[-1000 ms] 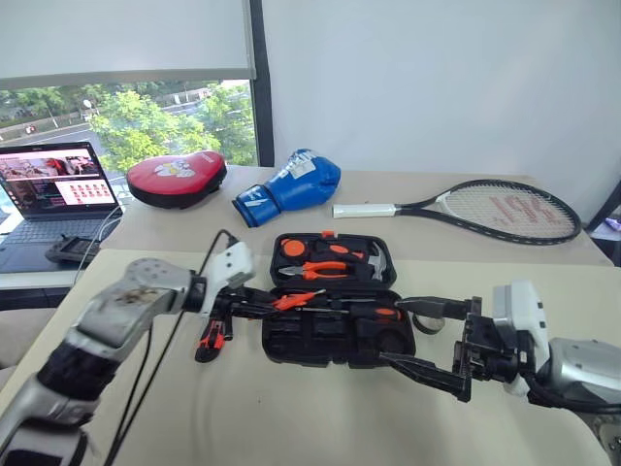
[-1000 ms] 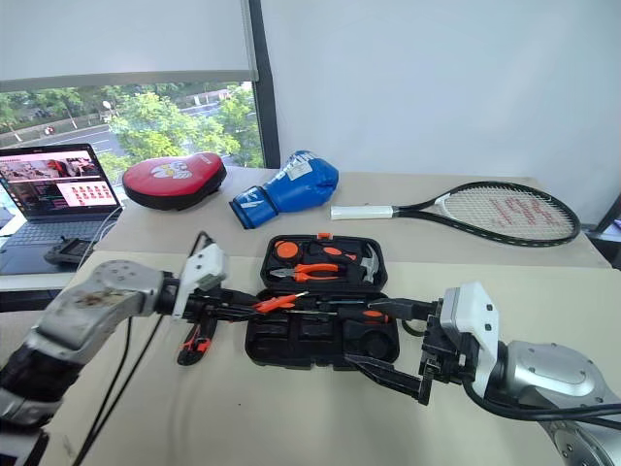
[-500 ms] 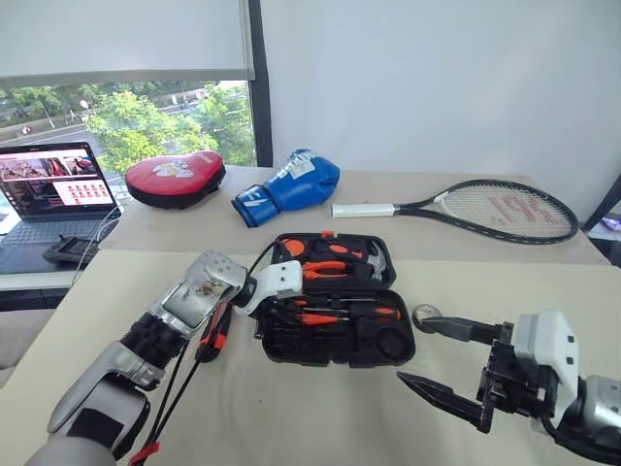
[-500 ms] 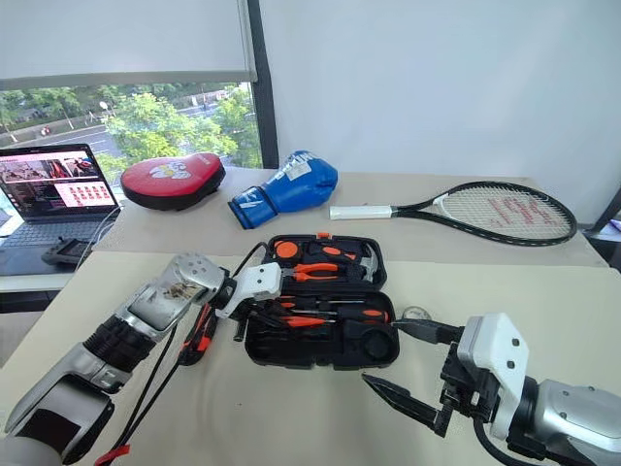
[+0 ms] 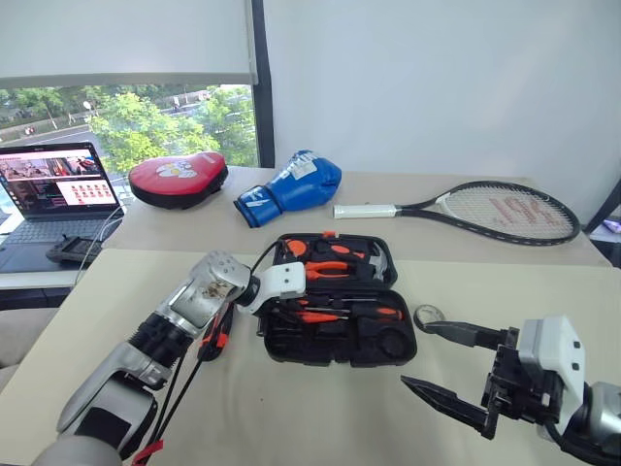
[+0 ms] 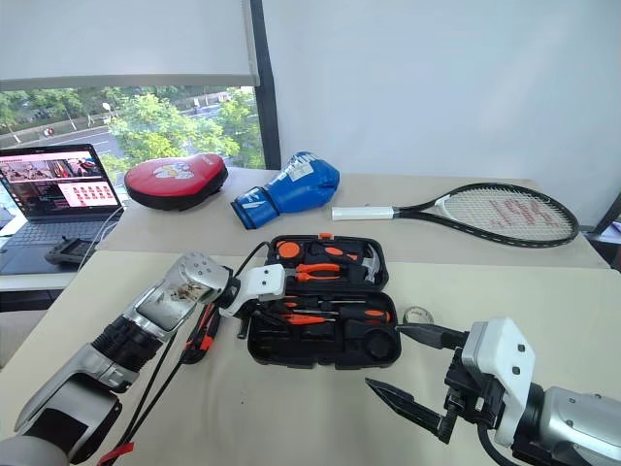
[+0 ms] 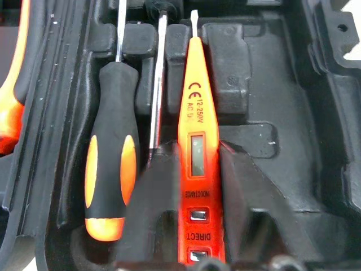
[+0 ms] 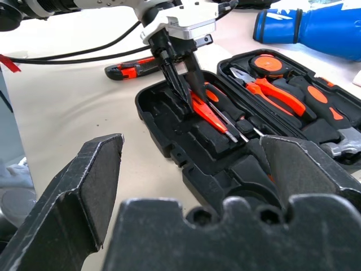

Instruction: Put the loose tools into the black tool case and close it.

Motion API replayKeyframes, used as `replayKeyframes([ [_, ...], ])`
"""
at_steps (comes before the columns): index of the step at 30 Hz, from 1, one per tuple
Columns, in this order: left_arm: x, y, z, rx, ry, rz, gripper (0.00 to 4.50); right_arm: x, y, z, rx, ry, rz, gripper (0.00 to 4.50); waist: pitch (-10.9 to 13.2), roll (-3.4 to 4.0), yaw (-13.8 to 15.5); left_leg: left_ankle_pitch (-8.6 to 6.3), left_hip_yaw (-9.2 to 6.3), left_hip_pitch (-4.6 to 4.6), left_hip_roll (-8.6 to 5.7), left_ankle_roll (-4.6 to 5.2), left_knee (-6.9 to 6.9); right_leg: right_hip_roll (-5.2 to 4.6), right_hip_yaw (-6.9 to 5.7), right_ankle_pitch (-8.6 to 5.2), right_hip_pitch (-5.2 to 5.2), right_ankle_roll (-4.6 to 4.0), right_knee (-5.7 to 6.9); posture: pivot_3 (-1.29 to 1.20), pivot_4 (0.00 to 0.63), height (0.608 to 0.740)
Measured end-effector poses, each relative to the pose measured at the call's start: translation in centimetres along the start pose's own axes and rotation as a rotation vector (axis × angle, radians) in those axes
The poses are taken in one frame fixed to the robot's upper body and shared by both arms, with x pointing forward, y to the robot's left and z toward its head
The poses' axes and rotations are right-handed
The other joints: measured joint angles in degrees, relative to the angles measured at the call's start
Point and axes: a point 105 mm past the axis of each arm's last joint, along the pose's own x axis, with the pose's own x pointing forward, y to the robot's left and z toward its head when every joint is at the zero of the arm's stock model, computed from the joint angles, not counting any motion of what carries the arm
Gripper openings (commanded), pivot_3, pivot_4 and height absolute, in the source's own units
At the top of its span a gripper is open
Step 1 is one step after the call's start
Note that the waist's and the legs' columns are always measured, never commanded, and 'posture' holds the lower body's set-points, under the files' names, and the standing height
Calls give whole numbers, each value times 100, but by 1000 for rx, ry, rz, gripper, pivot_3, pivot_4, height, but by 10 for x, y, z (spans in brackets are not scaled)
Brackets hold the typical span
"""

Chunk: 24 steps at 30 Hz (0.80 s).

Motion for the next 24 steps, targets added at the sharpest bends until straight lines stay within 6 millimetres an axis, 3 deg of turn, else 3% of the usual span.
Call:
replayKeyframes([
  [3,-18,3,8,-63,-85,14,2786,0,0,1,-4,-3,2,4500,0,0,-10,1,-1,-6,3,-2,1,1,0,1,-9,1,2,0,150,740],
  [4,-24,3,10,-81,-107,17,2564,0,0,1,-4,-4,2,4500,0,0,-16,3,0,-7,4,-5,1,1,0,1,-11,1,4,0,150,740],
  [8,-50,6,26,-212,-273,55,1253,0,-1,2,-10,-13,2,4500,0,1,-19,7,-2,-6,3,-12,2,2,-1,0,-8,2,4,0,150,740],
  [11,-51,3,26,-279,-382,121,120,2,-3,3,-11,-23,3,4500,-1,1,-6,20,-2,5,2,-36,4,-2,-1,0,9,3,1,0,150,740],
  [18,-4,-22,-16,-412,-351,241,18,5,-4,1,2,-26,-5,4500,0,0,17,18,-4,12,2,-35,4,-16,0,2,19,3,-3,0,150,740],
  [24,11,-24,-24,-305,-228,282,18,1,-7,1,-6,6,-22,4500,-20,25,36,-8,-13,60,3,5,2,-37,0,2,71,-1,-10,0,150,740],
])
